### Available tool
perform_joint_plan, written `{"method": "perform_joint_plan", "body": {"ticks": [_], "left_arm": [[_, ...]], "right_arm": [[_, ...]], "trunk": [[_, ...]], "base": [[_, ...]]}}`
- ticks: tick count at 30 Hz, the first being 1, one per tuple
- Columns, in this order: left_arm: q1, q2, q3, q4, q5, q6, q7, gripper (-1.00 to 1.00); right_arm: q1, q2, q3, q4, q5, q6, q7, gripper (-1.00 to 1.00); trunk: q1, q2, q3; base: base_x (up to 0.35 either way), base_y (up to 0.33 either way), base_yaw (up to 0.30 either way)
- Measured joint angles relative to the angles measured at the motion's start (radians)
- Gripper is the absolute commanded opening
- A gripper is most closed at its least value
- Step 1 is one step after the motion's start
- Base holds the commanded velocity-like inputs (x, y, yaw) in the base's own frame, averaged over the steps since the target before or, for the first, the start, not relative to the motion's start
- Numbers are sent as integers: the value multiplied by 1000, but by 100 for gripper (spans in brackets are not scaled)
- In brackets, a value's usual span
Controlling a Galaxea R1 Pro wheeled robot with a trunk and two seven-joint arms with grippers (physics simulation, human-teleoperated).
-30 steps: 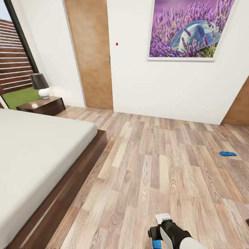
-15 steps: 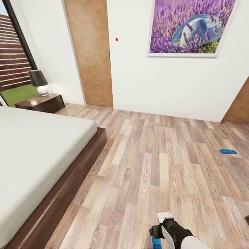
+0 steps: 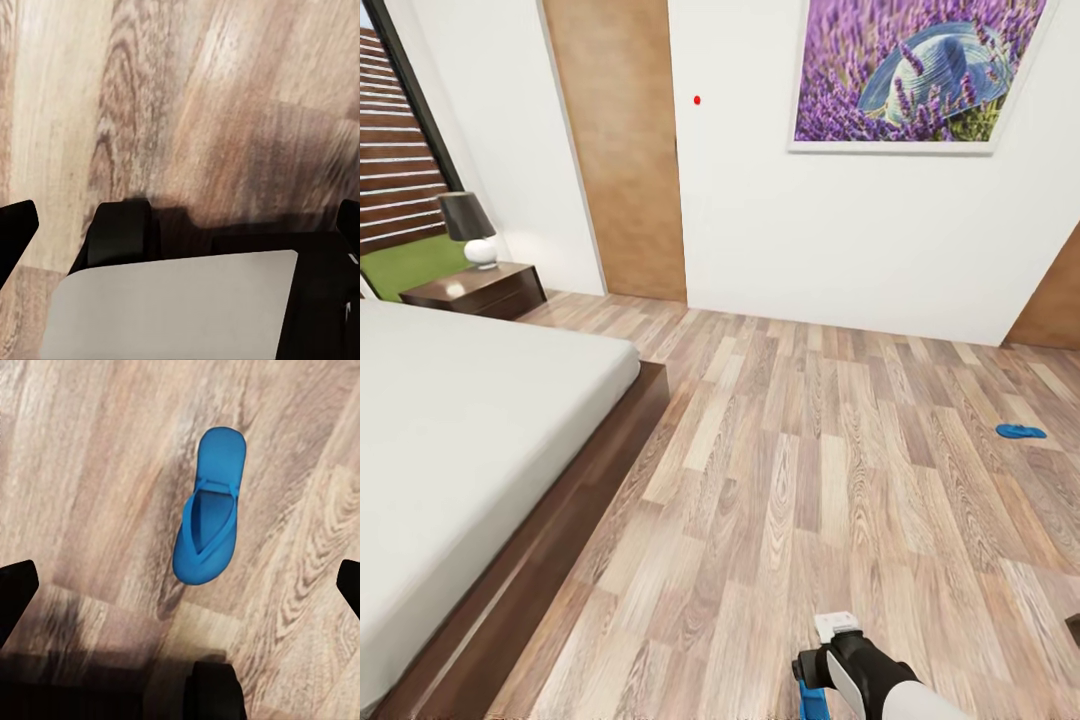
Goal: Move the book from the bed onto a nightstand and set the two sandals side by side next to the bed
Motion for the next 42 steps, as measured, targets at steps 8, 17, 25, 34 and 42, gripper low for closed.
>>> {"method": "perform_joint_plan", "body": {"ticks": [8, 17, 25, 34, 42], "left_arm": [[0, 0, 0, 0, 0, 1, 0, 100], [-1, 0, -1, -2, 0, 2, 0, 100], [-12, 0, -3, -70, 1, 42, -4, 100], [-98, 0, -2, -228, 1, 255, -6, 100], [-255, -2, 1, -283, 3, 421, -5, 100]], "right_arm": [[-4, 4, 0, 1, -1, 0, 1, 100], [-5, 7, 0, 1, -1, 0, 5, 100], [-6, 9, 1, 1, -1, 0, 7, 100], [-7, 9, 2, 0, 0, 0, 7, 100], [-8, 4, 1, -2, 1, 43, 6, 100]], "trunk": [[0, 0, -13], [0, 0, -27], [0, 0, -32], [0, 0, -33], [0, 0, -33]], "base": [[0, 0, 0], [0, 0, 0], [0, 0, 0], [0, 0, 0], [0, 0, 0]]}}
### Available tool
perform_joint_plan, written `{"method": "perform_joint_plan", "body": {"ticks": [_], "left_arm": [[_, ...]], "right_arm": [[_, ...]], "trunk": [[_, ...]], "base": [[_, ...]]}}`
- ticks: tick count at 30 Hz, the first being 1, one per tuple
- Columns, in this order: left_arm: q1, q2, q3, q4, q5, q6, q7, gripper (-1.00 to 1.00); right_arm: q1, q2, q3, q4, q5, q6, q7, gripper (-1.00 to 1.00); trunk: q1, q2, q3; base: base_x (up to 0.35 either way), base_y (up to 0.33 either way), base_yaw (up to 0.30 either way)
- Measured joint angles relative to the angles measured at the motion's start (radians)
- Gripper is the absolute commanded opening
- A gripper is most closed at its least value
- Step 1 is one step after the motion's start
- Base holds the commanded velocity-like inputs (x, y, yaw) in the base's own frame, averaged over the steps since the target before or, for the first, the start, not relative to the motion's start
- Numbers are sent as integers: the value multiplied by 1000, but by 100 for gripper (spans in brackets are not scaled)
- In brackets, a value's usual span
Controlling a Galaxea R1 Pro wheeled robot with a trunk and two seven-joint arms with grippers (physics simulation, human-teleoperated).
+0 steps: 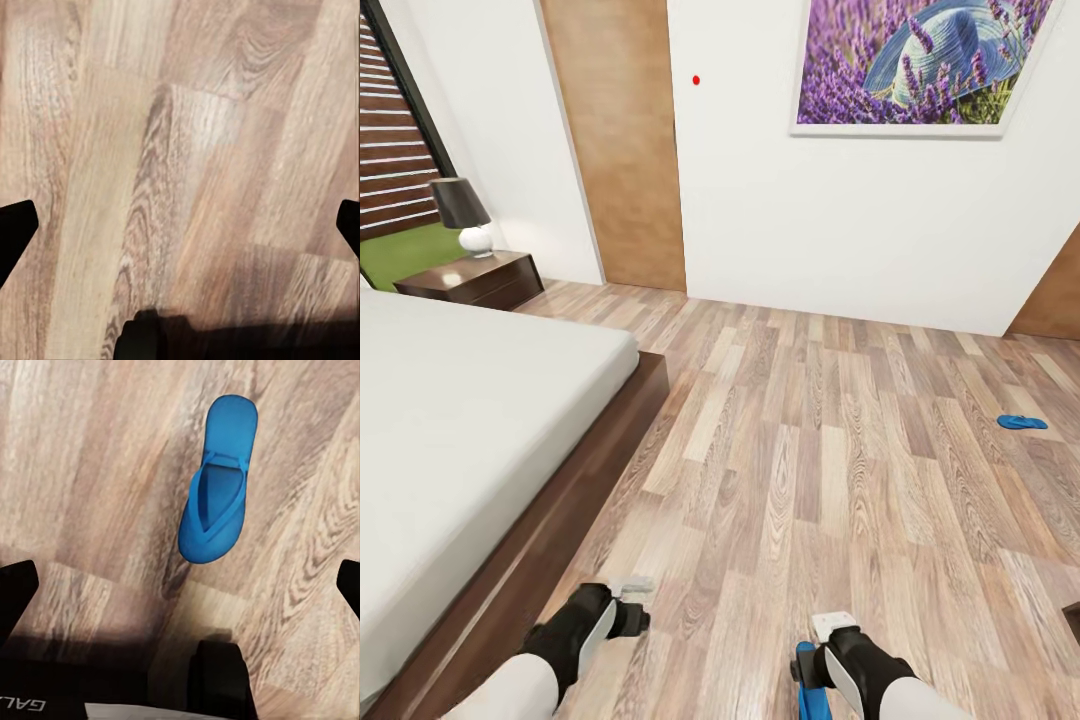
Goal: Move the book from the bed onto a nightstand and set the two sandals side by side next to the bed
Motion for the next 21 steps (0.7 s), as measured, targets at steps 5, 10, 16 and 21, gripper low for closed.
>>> {"method": "perform_joint_plan", "body": {"ticks": [5, 10, 16, 21], "left_arm": [[-63, 0, 1, -6, 9, 50, 1, 100], [-80, 0, 0, -7, 14, 60, 2, 100], [-88, -1, 1, -9, 18, 66, 3, 100], [-90, -1, 1, -14, 20, 69, 2, 100]], "right_arm": [[0, 2, 0, -8, 0, 21, 0, 100], [0, 4, 0, -12, 0, 27, -1, 100], [0, 5, 0, -14, 0, 30, -1, 100], [0, 5, 0, -16, 1, 30, -1, 100]], "trunk": [[0, 0, 0], [0, 0, 0], [0, 0, 0], [0, 0, 0]], "base": [[0, 0, 0], [0, 0, 0], [0, 0, 0], [0, 0, 0]]}}
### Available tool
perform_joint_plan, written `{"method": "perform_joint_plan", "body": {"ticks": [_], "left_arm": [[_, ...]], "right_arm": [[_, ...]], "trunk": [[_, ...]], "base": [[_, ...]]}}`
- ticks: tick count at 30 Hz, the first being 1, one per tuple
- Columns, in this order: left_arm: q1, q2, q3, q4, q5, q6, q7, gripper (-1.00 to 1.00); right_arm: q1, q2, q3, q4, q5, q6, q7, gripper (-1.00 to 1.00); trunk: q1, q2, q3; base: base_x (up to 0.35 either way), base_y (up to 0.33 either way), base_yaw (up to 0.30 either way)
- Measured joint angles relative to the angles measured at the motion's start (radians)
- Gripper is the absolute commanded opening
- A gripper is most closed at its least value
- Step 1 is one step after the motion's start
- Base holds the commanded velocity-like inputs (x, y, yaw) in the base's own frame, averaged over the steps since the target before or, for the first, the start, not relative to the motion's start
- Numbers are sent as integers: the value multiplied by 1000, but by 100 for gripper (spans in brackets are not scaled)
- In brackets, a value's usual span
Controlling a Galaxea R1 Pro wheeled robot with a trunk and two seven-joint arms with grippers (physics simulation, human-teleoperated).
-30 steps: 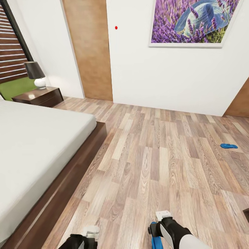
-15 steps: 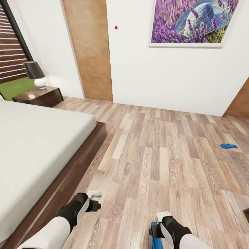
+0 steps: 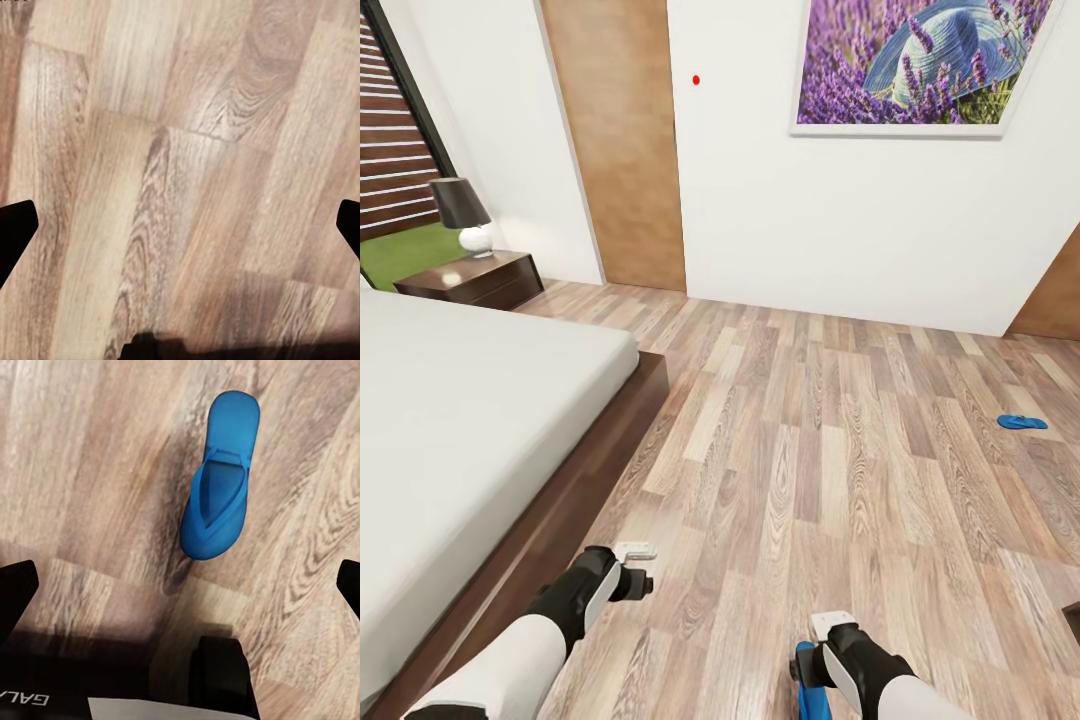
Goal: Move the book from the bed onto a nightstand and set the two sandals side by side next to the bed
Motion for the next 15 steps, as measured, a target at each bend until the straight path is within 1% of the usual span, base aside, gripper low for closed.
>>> {"method": "perform_joint_plan", "body": {"ticks": [7, 9, 12, 15], "left_arm": [[-1, -1, -1, -20, 0, 9, -2, 100], [1, -5, 0, -51, 0, 25, -3, 100], [7, -13, -1, -142, 0, 82, -4, 100], [33, -20, -4, -294, 1, 161, -5, 100]], "right_arm": [[0, 1, 0, -12, -1, 1, -1, 100], [0, 1, 0, -19, -1, 1, -1, 100], [0, 1, 0, -25, -1, 1, -2, 100], [0, 1, 0, -29, -1, 1, -2, 100]], "trunk": [[0, 0, 0], [0, 0, 0], [0, 0, 0], [0, 0, 0]], "base": [[0, 0, 0], [0, 0, 0], [0, 0, 0], [0, 0, 0]]}}
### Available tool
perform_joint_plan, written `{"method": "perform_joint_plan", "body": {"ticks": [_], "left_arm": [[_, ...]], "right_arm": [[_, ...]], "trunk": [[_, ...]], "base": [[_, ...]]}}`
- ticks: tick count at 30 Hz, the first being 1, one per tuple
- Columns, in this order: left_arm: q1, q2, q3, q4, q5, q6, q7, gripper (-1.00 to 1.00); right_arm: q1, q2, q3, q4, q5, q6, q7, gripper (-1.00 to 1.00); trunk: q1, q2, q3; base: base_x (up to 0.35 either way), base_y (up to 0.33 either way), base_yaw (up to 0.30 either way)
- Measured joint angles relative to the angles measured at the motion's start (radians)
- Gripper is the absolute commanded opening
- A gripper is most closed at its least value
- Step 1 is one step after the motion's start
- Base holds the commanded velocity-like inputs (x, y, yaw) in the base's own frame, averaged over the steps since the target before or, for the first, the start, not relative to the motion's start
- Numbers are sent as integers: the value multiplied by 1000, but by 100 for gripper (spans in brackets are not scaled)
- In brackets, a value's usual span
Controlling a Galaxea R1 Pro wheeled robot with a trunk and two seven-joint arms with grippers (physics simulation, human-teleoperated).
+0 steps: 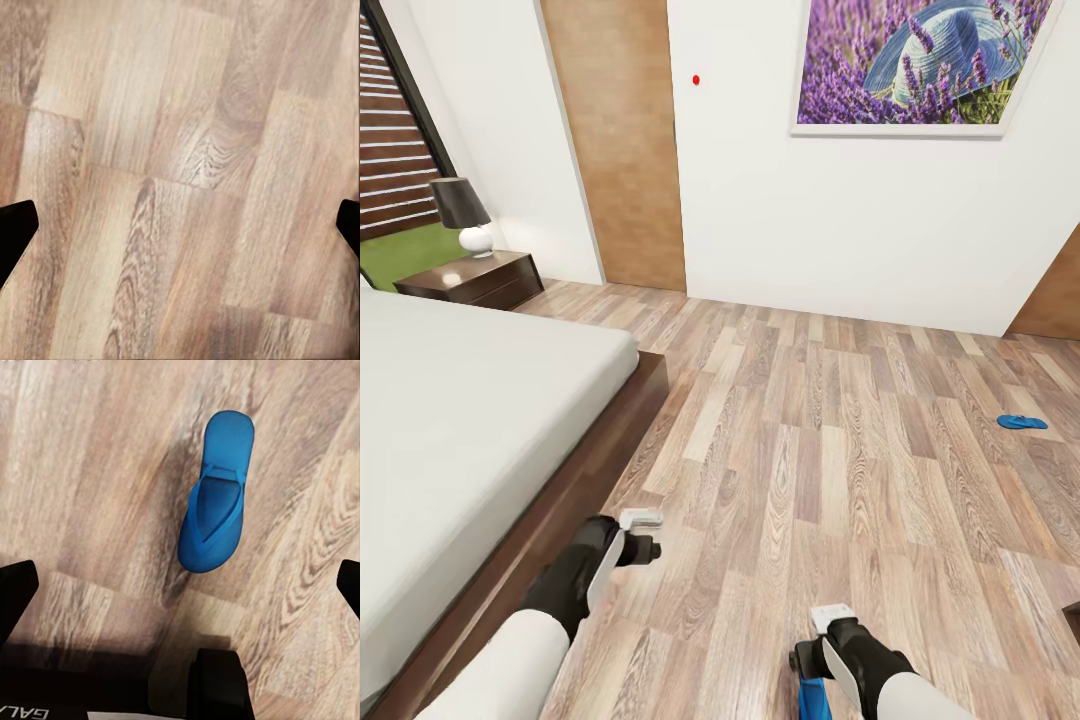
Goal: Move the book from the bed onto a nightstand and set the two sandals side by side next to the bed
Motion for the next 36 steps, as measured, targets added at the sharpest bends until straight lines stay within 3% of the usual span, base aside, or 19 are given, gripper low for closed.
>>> {"method": "perform_joint_plan", "body": {"ticks": [6, 12, 23, 36], "left_arm": [[121, -6, -6, -294, 0, 115, -1, 100], [168, -14, -9, -423, 3, 186, -1, 100], [190, -22, -13, -489, 57, 223, 0, 100], [195, -23, -13, -496, 66, 222, 3, 100]], "right_arm": [[0, 0, 0, -4, 0, -1, -1, 100], [0, 0, 0, -5, 0, -1, -1, 100], [0, 1, 0, -9, -1, -2, 2, 100], [0, 1, 1, -44, -3, 2, 3, 100]], "trunk": [[0, 0, 0], [0, 0, 0], [0, 0, 0], [0, 0, 0]], "base": [[0, 0, 0], [0, 0, 0], [0, 0, 0], [0, 0, 0]]}}
